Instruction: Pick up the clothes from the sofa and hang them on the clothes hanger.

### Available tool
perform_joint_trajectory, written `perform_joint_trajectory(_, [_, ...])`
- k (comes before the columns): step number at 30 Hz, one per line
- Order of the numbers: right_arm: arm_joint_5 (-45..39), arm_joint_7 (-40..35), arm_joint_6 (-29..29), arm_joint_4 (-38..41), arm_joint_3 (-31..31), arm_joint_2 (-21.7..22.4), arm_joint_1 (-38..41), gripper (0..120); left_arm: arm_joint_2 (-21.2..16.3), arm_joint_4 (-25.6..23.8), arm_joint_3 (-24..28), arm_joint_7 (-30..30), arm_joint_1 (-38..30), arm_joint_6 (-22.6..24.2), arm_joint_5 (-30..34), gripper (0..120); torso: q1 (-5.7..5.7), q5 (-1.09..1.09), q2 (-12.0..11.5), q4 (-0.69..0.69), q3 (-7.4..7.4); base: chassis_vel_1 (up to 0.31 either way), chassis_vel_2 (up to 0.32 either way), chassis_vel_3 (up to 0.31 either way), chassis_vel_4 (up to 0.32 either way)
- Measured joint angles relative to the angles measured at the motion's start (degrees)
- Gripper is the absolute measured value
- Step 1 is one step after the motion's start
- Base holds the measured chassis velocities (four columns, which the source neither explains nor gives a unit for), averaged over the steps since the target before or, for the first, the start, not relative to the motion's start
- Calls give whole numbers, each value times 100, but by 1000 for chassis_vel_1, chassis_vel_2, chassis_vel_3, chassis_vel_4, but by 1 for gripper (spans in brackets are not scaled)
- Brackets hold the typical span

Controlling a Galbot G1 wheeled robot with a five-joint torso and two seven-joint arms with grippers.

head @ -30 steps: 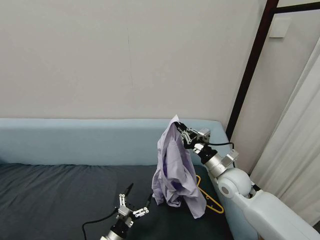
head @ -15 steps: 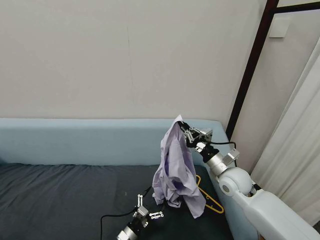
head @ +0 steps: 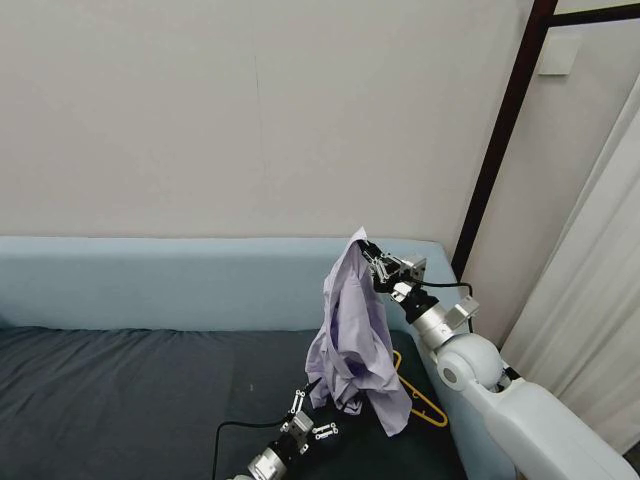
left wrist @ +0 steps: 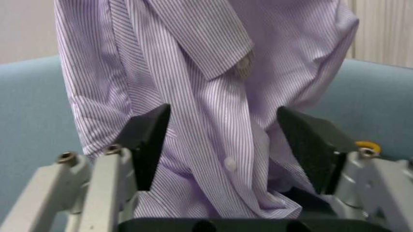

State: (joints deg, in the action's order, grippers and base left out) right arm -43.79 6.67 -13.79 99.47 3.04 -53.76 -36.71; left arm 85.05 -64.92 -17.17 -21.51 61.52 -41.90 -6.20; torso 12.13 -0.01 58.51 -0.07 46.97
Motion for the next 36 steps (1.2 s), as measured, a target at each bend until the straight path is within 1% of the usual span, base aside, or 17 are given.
perform_joint_trajectory(1, [-3,-1,0,15,0,9,-4,0,28,31,-21,4,-10,6,-25,55,0,0,0,0,0,0,0,0,0])
perform_joint_trajectory(2, [-5,-1,0,22,0,12,-5,0,40,44,-29,5,-15,7,-36,55,0,0,0,0,0,0,0,0,0])
perform_joint_trajectory(3, [-9,-3,0,37,0,20,-12,0,80,93,-52,8,-34,10,-70,48,0,0,0,0,0,0,0,0,0])
perform_joint_trajectory(5, [-10,-3,0,41,0,23,-13,0,94,112,-58,9,-40,11,-86,48,0,0,0,0,0,0,0,0,0])
perform_joint_trajectory(7, [-14,-4,0,71,-10,38,-31,0,199,275,-110,17,-84,12,-230,34,0,0,0,0,0,0,0,0,0])
perform_joint_trajectory(9, [-14,-4,0,83,-26,51,-49,0,294,409,-152,52,-118,-3,-319,26,0,0,0,0,0,0,0,0,0])
perform_joint_trajectory(11, [-15,-4,1,90,-33,58,-56,0,323,446,-169,83,-130,-7,-337,23,0,0,0,0,0,0,0,0,0])
perform_joint_trajectory(13, [-20,-4,0,118,-44,80,-73,0,377,524,-194,154,-159,-9,-361,12,0,0,0,0,0,0,0,0,0])
perform_joint_trajectory(17, [-29,-4,0,168,-78,112,-106,0,385,559,-214,210,-168,-11,-365,0,0,0,0,0,0,0,0,0,0])
perform_joint_trajectory(25, [-27,-13,-1,215,-151,152,-175,0,259,378,-248,221,-66,-91,-172,0,0,0,0,-1,0,0,0,0,0])
perform_joint_trajectory(28, [35,-183,-3,200,-168,143,-176,0,96,31,-297,34,96,-170,173,0,0,-2,0,0,0,0,0,0,0])
perform_joint_trajectory(29, [81,-339,-3,155,-170,131,-162,0,-34,-263,-342,-89,219,-187,462,0,0,-2,0,-1,0,0,0,0,0])
perform_joint_trajectory(30, [81,-339,-3,155,-170,131,-162,0,-34,-263,-342,-89,219,-187,462,0,0,-2,0,-1,0,0,0,0,0])
perform_joint_trajectory(31, [130,-496,-2,78,-192,118,-122,0,-332,-829,-397,-320,428,-166,1056,0,0,-2,0,0,0,0,0,0,0])
perform_joint_trajectory(34, [161,-670,-3,-25,-238,144,-37,0,-1034,-2044,-470,-605,775,222,2324,0,0,0,0,2,0,0,0,0,0])
perform_joint_trajectory(35, [161,-670,-3,-25,-238,144,-37,0,-1034,-2044,-470,-605,775,222,2324,0,0,0,0,2,0,0,0,0,0])
perform_joint_trajectory(36, [160,-703,-2,-39,-256,163,-6,0,-1263,-2436,-522,-674,857,388,2785,0,0,-1,0,2,0,0,0,0,0])
